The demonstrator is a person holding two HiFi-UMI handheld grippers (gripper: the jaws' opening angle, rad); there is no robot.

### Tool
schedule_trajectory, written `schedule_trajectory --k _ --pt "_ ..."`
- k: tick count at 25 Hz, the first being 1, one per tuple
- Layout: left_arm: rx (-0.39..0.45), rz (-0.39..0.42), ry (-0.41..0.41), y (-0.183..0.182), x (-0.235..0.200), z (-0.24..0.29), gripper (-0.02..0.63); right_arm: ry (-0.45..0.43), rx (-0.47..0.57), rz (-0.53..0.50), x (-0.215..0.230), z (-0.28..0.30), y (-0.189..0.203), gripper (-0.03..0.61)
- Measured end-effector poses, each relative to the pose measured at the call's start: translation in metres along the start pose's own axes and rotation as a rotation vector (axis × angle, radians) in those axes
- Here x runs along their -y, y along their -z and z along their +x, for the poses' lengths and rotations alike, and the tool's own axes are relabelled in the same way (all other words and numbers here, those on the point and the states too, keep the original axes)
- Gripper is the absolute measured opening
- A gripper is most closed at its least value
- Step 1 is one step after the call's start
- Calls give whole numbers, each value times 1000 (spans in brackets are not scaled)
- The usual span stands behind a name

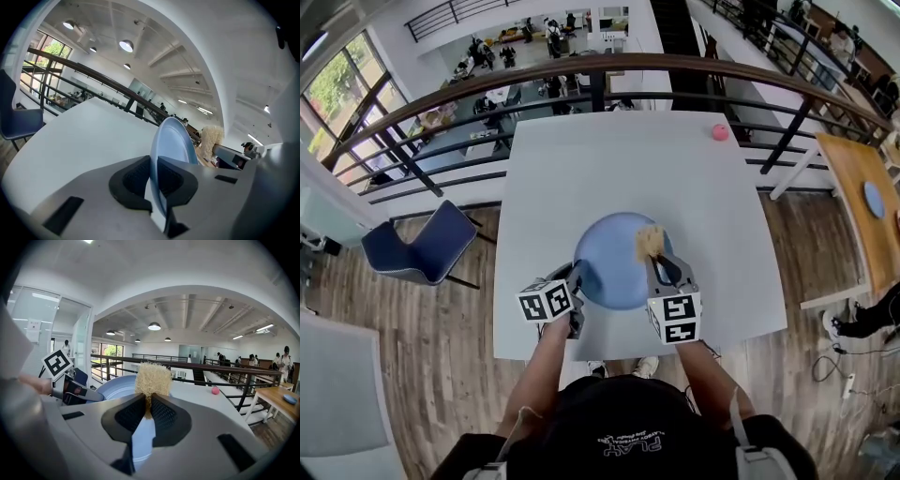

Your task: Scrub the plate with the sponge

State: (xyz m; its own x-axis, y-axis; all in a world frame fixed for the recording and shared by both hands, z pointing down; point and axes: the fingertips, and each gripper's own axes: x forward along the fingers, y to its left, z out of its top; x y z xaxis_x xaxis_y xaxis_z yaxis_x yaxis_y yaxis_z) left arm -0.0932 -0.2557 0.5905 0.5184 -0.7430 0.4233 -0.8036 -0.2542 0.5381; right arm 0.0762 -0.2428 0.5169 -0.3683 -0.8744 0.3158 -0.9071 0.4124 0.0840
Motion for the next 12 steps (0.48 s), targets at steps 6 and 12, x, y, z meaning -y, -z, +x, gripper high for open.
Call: schedule_trajectory --k 6,12 --pt "-78 -40 -8 42 -11 10 28 -37 -56 -12 -13 13 28 44" --pt "-167 -113 -13 91 -24 17 28 -68 -138 9 -17 18 65 44"
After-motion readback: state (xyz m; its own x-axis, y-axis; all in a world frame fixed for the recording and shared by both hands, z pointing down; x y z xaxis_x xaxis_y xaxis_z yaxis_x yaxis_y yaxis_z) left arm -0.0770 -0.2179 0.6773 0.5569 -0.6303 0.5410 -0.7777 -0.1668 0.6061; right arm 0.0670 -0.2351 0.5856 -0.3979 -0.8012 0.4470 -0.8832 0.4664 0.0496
